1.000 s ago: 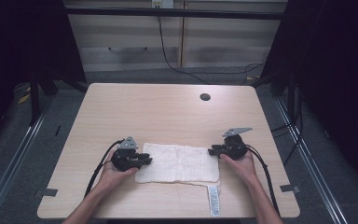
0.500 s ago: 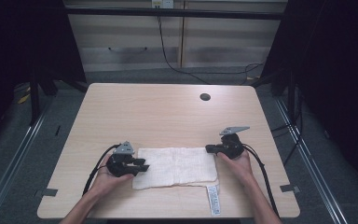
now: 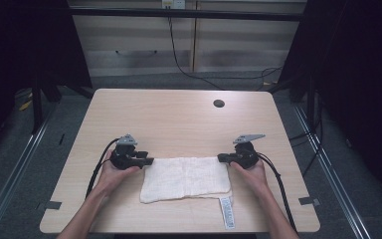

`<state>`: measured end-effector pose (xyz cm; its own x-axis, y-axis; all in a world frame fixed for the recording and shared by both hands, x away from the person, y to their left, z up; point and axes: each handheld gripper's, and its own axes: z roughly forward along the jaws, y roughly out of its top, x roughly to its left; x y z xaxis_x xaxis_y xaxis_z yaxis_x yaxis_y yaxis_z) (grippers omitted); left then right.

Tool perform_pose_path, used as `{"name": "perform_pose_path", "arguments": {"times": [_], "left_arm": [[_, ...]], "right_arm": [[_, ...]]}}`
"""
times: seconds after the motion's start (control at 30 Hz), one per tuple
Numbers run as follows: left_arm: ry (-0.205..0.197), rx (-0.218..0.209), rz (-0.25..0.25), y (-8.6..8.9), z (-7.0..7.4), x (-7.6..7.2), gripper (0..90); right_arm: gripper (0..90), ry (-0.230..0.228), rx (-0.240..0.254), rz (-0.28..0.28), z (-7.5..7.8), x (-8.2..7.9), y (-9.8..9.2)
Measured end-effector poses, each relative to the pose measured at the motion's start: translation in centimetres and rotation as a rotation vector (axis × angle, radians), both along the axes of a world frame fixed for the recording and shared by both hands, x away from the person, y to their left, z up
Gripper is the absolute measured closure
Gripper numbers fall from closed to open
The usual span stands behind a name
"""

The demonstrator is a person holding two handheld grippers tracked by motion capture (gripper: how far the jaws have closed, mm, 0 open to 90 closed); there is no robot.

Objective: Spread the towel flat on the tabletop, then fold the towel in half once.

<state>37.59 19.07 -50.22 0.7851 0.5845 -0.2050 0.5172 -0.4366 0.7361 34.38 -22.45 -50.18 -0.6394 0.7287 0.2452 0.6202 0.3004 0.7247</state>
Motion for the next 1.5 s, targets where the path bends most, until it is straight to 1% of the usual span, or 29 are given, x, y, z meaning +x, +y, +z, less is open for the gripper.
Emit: {"name": "perform_pose_path", "arguments": {"times": [0.07,0.13,0.2,0.27,0.33,0.37,0.43,0.47,0.6,0.67,0.77,0.83,0.97,1.0,1.03,1.1,1.23,1.33,1.4,1.43,1.5], "left_arm": [[0.003,0.002,-0.012,0.0,-0.1,0.0,58.5],[0.004,0.013,-0.011,0.0,-0.3,0.0,61.1],[0.008,0.004,-0.013,0.1,-0.4,0.1,62.3],[-0.005,0.015,-0.031,-0.1,-0.4,-0.1,62.6],[-0.016,0.031,-0.057,-0.4,-0.4,-0.4,69.8],[-0.022,0.037,-0.072,-0.5,-0.4,-0.5,75.4],[-0.029,0.049,-0.085,-0.7,-0.3,-0.7,83.6],[-0.028,0.048,-0.088,-0.8,-0.3,-0.7,85.0],[-0.023,0.043,-0.077,-0.7,-0.3,-0.7,86.0],[-0.012,0.029,-0.068,-0.6,-0.3,-0.6,86.0],[-0.014,0.011,-0.059,-0.5,0.0,-0.3,86.1],[-0.021,-0.012,-0.049,-0.4,0.3,-0.2,86.2],[-0.042,-0.041,-0.039,-0.2,1.3,-0.1,86.2],[-0.049,-0.048,-0.032,0.0,1.6,-0.1,86.2],[-0.047,-0.057,-0.033,0.0,1.8,-0.1,86.2],[-0.051,-0.073,-0.029,0.1,2.1,-0.1,86.2],[-0.058,-0.081,-0.022,0.1,2.6,-0.1,86.3],[-0.064,-0.083,-0.027,0.0,2.9,-0.3,86.3],[-0.066,-0.084,-0.022,0.0,2.9,-0.4,86.3],[-0.063,-0.082,-0.016,0.0,2.9,-0.3,86.2],[-0.054,-0.079,-0.005,0.1,2.8,-0.1,86.3]], "right_arm": [[87.4,0.004,0.001,0.002,-0.1,0.0,0.0],[87.4,0.007,0.001,0.003,-0.1,0.0,0.0],[87.4,0.01,0.001,0.008,-0.1,0.1,0.0],[87.4,0.015,0.001,0.003,-0.2,0.1,-0.1],[87.4,0.019,0.005,0.005,-0.2,0.1,-0.1],[87.4,0.02,0.008,0.005,-0.2,0.1,-0.1],[87.4,0.029,0.026,0.004,-0.3,0.2,-0.2],[87.4,0.032,0.025,0.006,-0.3,0.2,-0.2],[87.4,0.039,0.033,0.004,-0.2,0.1,-0.2],[87.4,0.031,0.036,0.004,-0.2,0.2,-0.3],[87.4,0.024,0.049,-0.001,0.0,0.3,-0.3],[87.5,0.02,0.05,-0.003,0.2,0.3,-0.3],[87.4,-0.006,0.046,-0.001,0.6,0.4,-0.4],[87.4,-0.011,0.052,-0.006,0.7,0.3,-0.3],[87.4,-0.017,0.057,-0.005,0.9,0.2,-0.3],[87.5,-0.028,0.05,-0.001,1.1,0.2,-0.3],[87.5,-0.04,0.035,0.0,1.6,0.0,-0.4],[87.5,-0.052,0.041,-0.005,2.1,-0.3,-0.6],[87.5,-0.076,0.032,0.002,2.4,-0.5,-0.6],[87.4,-0.085,0.035,0.005,2.7,-0.6,-0.5],[87.5,-0.111,0.02,0.018,3.1,-0.9,-0.4]]}}
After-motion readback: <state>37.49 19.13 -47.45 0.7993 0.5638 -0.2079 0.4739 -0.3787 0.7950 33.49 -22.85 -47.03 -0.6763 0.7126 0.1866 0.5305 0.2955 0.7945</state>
